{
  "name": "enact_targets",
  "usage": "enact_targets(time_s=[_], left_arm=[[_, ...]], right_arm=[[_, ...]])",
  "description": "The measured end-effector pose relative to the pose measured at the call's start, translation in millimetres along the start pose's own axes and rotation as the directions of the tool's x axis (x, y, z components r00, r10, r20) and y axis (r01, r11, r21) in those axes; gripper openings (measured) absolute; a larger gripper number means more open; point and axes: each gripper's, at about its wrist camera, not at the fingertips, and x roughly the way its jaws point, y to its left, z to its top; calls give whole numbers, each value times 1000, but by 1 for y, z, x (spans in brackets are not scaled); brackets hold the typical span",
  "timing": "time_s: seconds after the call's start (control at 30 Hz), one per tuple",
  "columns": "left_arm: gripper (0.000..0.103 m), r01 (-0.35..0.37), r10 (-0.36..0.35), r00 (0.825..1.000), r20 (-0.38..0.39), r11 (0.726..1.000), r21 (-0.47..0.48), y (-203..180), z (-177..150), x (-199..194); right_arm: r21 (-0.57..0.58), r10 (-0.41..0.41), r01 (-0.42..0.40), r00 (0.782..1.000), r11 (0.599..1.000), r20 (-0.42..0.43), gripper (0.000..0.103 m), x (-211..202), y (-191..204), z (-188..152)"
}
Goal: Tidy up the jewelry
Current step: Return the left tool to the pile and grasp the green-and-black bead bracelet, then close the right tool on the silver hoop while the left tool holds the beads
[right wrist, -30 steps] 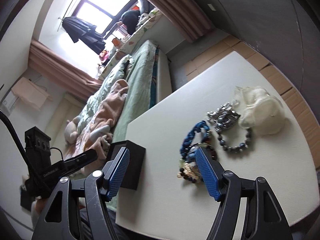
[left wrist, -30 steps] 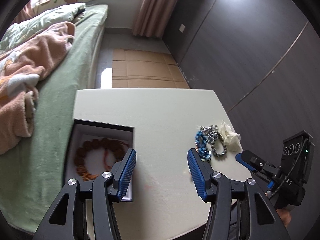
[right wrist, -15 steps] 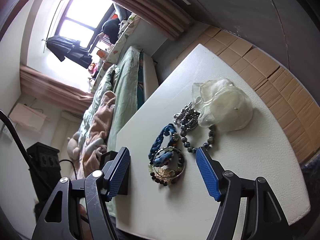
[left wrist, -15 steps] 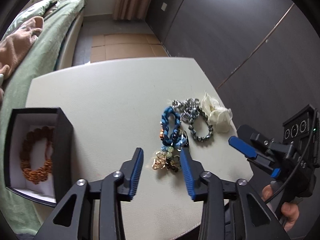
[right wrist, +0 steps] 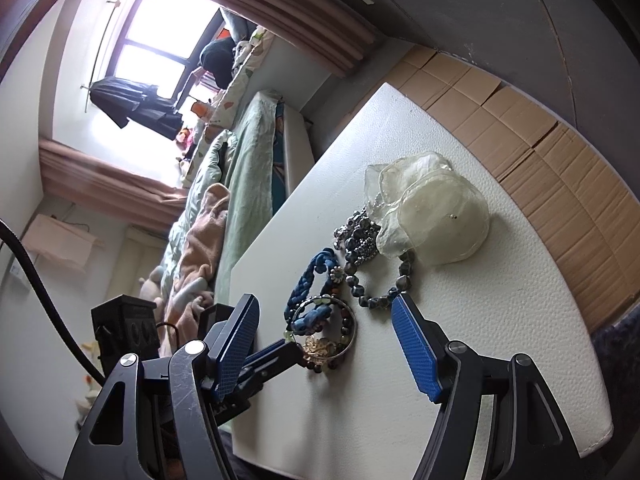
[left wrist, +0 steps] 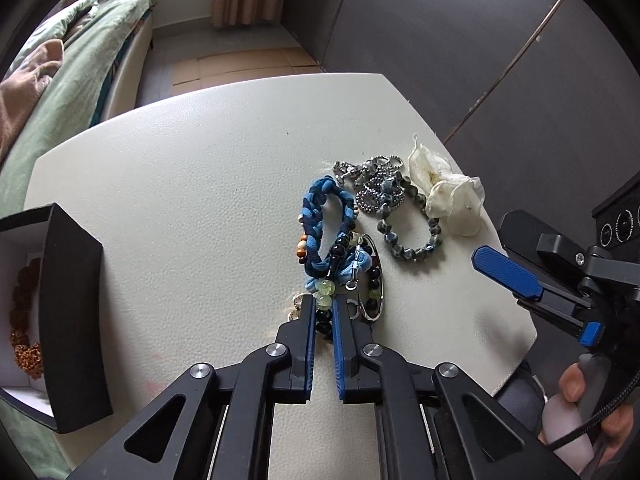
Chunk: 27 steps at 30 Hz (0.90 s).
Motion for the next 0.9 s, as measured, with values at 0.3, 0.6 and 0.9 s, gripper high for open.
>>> enact_targets(time_s=[0.3,0.6,0.9], left_arm=[[8,100,-103,993,50,993,64,-21,5,-27],[8,184,-184,982,35,983,29,-21,3,-34],[8,273,-274,962,7,962,18,-31,-4,-33]], right_arm=[[-4,47,-47,999,999,-24,69,6,3,-1],[66,173,-167,980,984,-95,68,29,2,-6],[226,247,-220,964,949,-98,63,50,-16,-12]])
